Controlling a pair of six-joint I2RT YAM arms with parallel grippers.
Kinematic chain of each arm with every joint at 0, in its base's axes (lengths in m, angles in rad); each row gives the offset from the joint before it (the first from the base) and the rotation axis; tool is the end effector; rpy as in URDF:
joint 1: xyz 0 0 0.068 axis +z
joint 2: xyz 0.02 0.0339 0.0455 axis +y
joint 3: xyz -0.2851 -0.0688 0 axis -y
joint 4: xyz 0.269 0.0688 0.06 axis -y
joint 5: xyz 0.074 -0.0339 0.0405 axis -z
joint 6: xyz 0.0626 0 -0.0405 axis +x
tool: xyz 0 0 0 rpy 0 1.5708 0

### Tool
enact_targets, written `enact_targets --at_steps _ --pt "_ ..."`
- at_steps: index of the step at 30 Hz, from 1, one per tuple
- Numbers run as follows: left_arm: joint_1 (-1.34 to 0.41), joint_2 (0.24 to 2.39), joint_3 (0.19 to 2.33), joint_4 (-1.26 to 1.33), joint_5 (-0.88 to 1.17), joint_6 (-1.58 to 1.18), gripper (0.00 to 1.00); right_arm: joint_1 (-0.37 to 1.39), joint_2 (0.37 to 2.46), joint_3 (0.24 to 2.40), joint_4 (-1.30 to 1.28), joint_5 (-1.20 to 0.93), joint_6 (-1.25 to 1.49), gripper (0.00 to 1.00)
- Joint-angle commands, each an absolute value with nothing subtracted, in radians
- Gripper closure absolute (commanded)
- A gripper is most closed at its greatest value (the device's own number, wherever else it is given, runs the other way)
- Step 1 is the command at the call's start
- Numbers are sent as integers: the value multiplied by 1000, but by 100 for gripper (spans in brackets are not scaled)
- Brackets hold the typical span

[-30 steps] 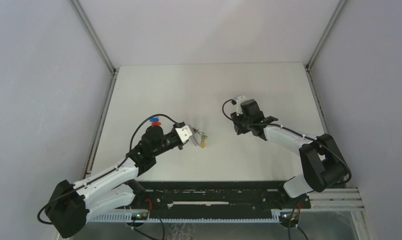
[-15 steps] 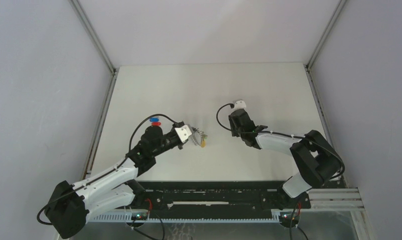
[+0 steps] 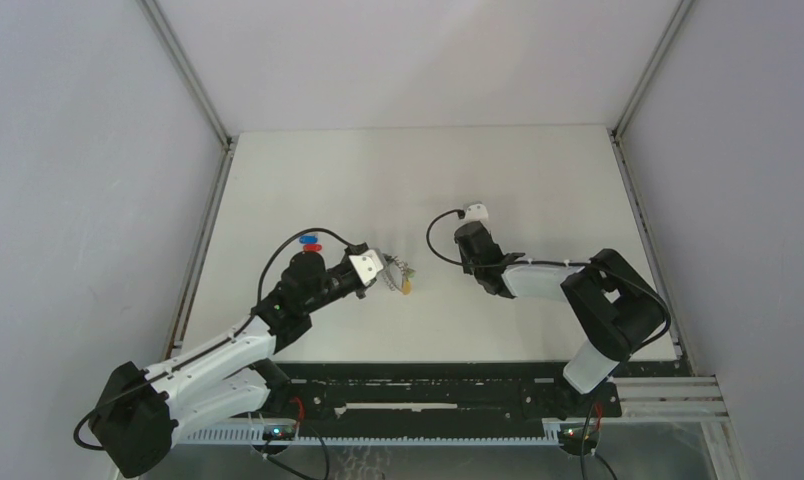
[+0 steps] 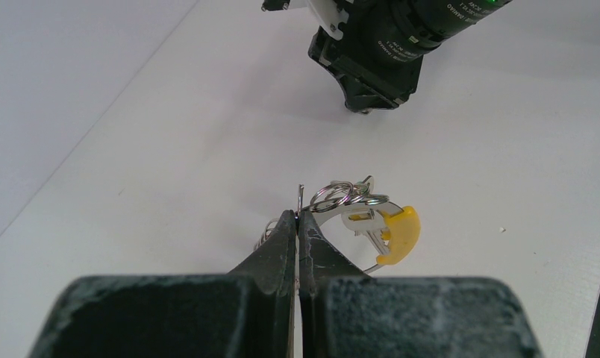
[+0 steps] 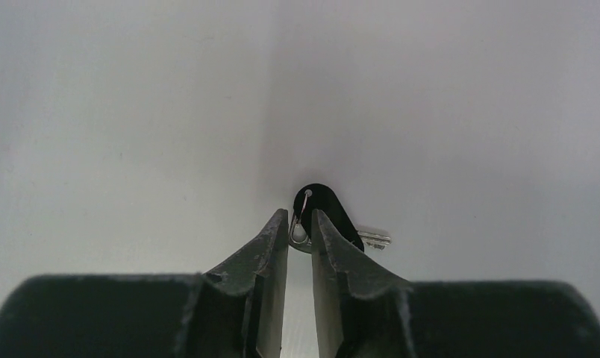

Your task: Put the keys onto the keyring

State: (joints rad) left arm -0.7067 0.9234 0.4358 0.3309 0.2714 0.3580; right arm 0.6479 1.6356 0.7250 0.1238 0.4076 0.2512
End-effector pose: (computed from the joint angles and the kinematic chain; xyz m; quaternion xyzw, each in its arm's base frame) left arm 0.1766 -0.1728 0.2469 0.4581 0.6044 -0.2129 0.6160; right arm 0.2890 0.1876 0.1292 -0.1025 0.9025 -0.0059 0.4182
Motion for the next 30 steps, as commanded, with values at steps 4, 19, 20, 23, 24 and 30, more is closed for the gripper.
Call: enact_targets --at_steps 4,19,20,23,24,30 --pt "-709 906 437 400 267 346 100 656 1656 768 148 437 264 84" --pt "-709 906 438 396 267 346 100 654 1643 804 89 415 227 100" --pt "-709 904 438 396 266 347 100 652 1632 811 69 406 224 100" --pt "-709 901 438 393 265 348 100 638 1596 846 -27 329 200 100" --pt "-709 900 437 393 265 348 100 628 1585 867 -81 289 191 100" --pt "-709 898 440 384 265 351 100 582 1569 1073 -525 103 129 100"
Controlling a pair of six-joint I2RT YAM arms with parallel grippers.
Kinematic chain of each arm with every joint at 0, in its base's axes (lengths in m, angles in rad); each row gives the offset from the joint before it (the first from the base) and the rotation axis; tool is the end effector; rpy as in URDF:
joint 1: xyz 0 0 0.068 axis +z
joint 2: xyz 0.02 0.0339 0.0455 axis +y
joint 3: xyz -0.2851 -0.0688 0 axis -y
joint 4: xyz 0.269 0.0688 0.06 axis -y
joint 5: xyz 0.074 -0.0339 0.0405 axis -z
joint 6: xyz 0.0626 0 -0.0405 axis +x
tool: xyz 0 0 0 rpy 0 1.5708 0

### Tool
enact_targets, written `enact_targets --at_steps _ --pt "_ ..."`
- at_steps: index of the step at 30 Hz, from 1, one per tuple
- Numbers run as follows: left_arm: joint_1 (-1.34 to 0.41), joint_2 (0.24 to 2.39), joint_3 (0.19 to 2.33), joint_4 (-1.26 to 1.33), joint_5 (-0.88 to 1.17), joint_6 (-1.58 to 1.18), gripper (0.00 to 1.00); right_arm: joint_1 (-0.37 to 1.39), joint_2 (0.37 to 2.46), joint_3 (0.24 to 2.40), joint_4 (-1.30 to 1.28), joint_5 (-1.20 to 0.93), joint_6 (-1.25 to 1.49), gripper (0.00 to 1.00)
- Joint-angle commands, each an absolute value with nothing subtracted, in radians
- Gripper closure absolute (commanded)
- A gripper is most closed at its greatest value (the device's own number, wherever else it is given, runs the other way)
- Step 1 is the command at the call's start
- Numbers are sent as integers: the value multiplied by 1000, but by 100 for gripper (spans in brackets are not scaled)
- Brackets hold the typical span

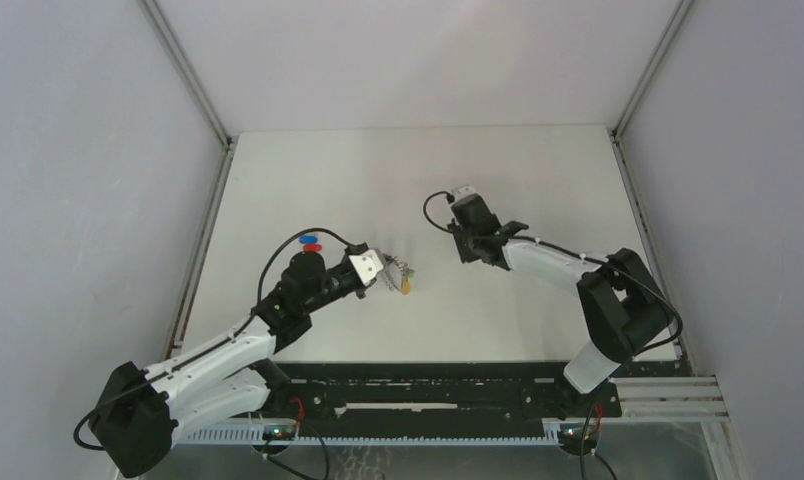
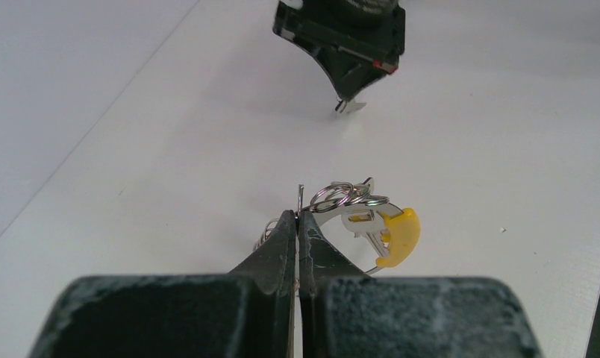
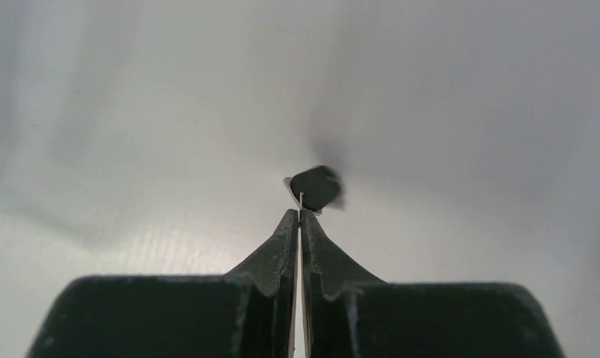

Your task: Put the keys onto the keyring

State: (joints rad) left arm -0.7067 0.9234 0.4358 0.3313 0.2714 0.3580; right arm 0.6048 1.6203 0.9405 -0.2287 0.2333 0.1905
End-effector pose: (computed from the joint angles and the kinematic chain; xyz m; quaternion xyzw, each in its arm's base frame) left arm 0.1766 -0.1728 0.2470 0.4580 0.6043 -0.2130 0.6162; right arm 0.3076 0.1951 0.1694 -0.1561 0.9269 0.0236 0.3403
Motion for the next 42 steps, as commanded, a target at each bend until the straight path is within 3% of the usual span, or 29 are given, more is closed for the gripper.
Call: enact_targets --at_steps 1,5,14,30,42 --pt "-709 896 441 383 266 352 100 576 1572 1103 -588 89 118 100" --pt "-709 893 440 381 265 353 100 542 1613 1198 -808 39 70 100" --pt "-709 896 443 379 271 352 100 531 1641 1285 -1047 -14 4 100" --pt "-709 902 445 374 261 356 100 521 1961 1485 -963 -90 -89 100" --pt "-709 911 445 374 259 359 100 545 2085 1601 -928 -56 -97 98"
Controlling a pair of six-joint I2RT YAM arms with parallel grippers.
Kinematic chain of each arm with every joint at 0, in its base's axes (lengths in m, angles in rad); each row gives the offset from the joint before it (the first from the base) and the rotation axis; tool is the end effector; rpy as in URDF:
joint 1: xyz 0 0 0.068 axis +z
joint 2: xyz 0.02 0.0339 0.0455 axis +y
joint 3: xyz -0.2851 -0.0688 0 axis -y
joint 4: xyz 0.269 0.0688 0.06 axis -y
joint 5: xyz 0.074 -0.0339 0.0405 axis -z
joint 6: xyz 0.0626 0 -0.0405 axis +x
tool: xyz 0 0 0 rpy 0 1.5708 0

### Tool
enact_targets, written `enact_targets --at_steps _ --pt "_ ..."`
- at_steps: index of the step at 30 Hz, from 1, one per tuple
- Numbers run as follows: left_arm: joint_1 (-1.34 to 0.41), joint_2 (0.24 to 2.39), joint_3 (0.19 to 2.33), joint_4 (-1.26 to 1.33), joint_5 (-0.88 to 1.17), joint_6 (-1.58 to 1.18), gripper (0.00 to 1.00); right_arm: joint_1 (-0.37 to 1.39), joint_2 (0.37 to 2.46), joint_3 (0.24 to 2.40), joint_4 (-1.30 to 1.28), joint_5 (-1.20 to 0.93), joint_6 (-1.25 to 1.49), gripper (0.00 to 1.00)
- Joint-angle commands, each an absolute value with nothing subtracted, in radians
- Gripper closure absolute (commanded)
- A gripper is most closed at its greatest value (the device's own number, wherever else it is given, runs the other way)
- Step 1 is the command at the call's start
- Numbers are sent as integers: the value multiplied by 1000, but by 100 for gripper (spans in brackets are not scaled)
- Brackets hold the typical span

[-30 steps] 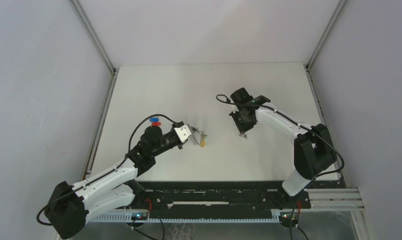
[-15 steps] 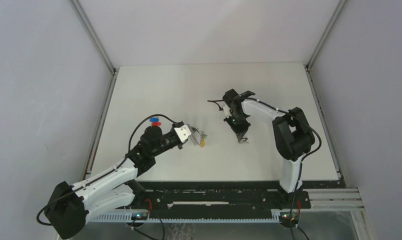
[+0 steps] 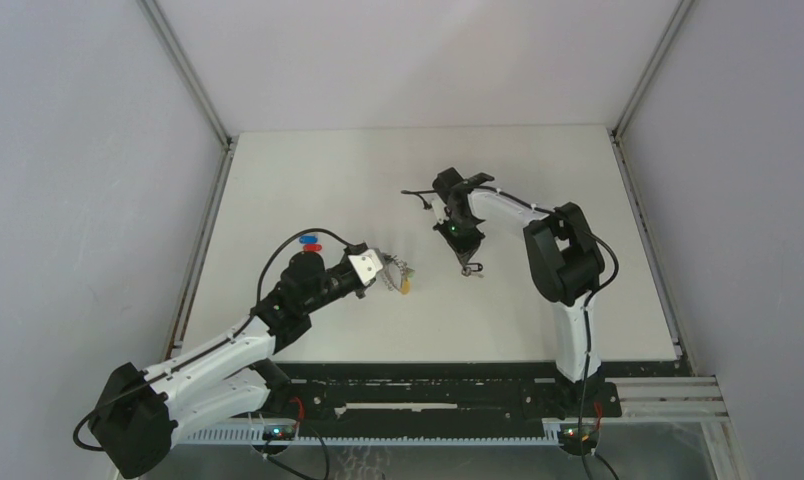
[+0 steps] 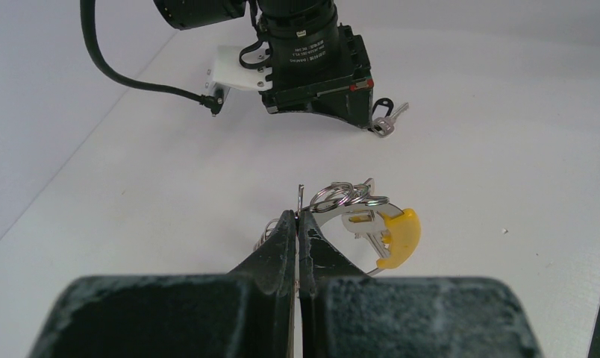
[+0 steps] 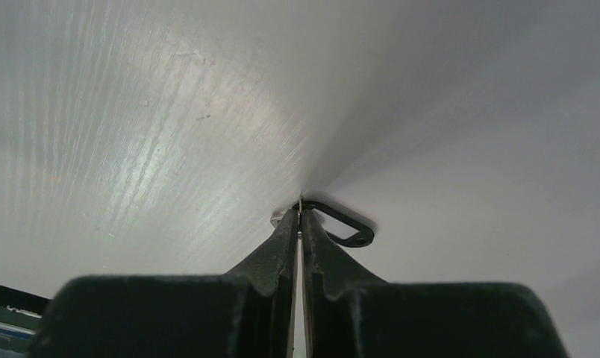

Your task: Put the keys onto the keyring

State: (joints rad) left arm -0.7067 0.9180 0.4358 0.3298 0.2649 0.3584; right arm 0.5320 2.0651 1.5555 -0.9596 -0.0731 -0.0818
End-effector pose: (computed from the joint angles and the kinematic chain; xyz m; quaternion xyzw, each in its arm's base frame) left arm 0.1763 -0.1721 0.2480 0.4560 0.6044 -0.2106 0.6184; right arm 0.3710 0.2237 0.1499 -0.3033 0.9508 0.0469 0.0413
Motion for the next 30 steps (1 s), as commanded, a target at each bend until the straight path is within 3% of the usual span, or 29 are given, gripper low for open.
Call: enact_targets --at_steps 1,9,18,25,30 --pt "-709 911 444 374 259 360 100 548 2091 1603 -919 -53 -94 98" --pt "-709 914 445 374 260 359 100 562 2098 1608 -888 -27 -89 90" --pt "-709 916 446 376 261 358 100 566 1973 1542 -827 -44 -65 75" --pt "-709 913 446 376 262 358 100 561 1859 1437 -757 -44 -19 72" --pt "-709 910 445 374 261 358 100 569 1888 1436 -774 -29 -4 72"
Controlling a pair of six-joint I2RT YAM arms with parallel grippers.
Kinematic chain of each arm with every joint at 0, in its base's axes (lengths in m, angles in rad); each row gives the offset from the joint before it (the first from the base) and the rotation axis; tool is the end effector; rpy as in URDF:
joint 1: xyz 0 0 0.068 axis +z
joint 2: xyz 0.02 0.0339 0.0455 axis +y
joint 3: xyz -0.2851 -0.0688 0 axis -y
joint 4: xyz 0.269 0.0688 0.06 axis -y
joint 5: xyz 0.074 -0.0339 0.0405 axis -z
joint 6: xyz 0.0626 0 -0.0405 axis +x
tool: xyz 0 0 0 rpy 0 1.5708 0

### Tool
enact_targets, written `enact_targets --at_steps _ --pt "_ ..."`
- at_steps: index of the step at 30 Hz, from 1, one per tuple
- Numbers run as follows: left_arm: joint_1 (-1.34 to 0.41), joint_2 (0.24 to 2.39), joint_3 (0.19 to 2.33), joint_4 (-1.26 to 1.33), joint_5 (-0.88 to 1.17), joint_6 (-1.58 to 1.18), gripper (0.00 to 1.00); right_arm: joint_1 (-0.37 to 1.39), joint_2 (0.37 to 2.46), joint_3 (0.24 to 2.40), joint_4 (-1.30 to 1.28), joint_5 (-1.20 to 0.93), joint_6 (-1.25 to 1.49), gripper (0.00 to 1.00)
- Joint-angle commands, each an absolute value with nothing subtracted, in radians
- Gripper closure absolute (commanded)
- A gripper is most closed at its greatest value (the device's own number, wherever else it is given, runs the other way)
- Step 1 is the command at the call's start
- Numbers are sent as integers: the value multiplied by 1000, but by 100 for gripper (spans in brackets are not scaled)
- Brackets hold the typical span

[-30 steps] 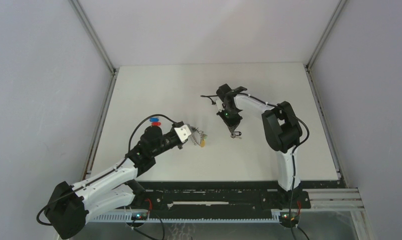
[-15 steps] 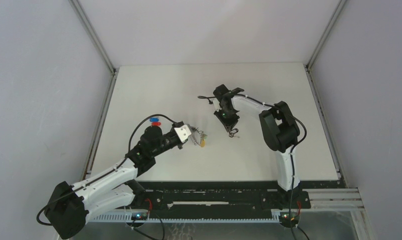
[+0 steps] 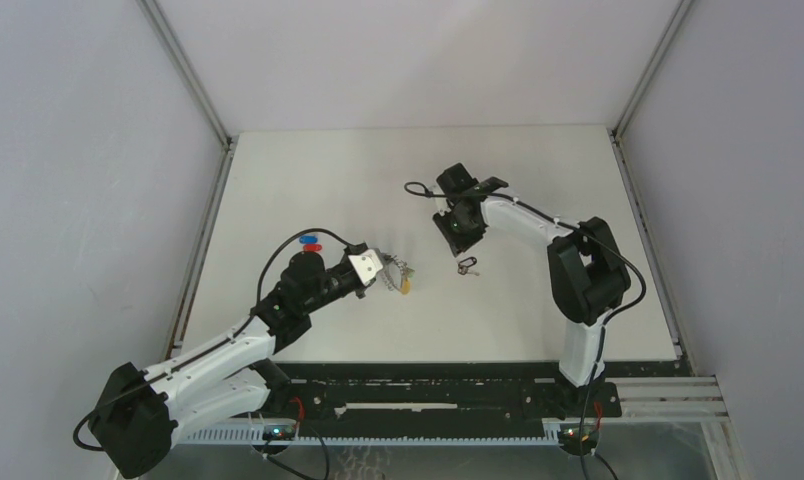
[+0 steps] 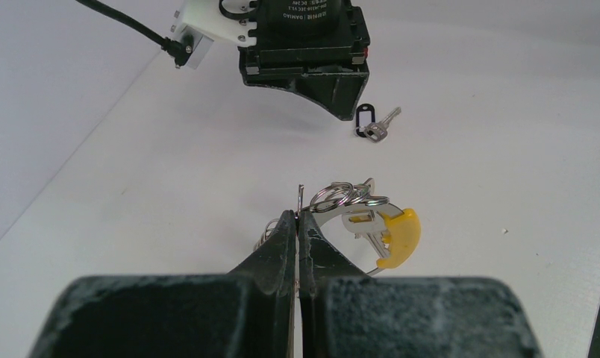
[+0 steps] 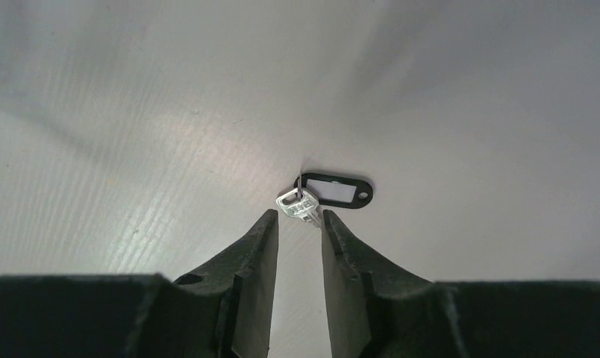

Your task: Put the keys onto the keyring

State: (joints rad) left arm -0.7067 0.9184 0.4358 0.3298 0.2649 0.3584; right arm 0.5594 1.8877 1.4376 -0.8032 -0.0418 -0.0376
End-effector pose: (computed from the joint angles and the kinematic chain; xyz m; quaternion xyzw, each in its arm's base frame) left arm 0.1764 -0.1721 0.2479 0.4561 0.6045 -0.2105 0.6182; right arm 0.3544 0.2250 0.1917 -0.2935 0.9426 0.0607 0.1474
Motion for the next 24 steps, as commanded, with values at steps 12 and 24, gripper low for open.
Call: enact_targets --at_steps 12,24 --pt "-709 909 446 374 259 358 100 566 1952 1420 -757 -50 26 76" --pt "-709 910 446 374 261 357 100 562 1989 1417 -757 -37 34 84"
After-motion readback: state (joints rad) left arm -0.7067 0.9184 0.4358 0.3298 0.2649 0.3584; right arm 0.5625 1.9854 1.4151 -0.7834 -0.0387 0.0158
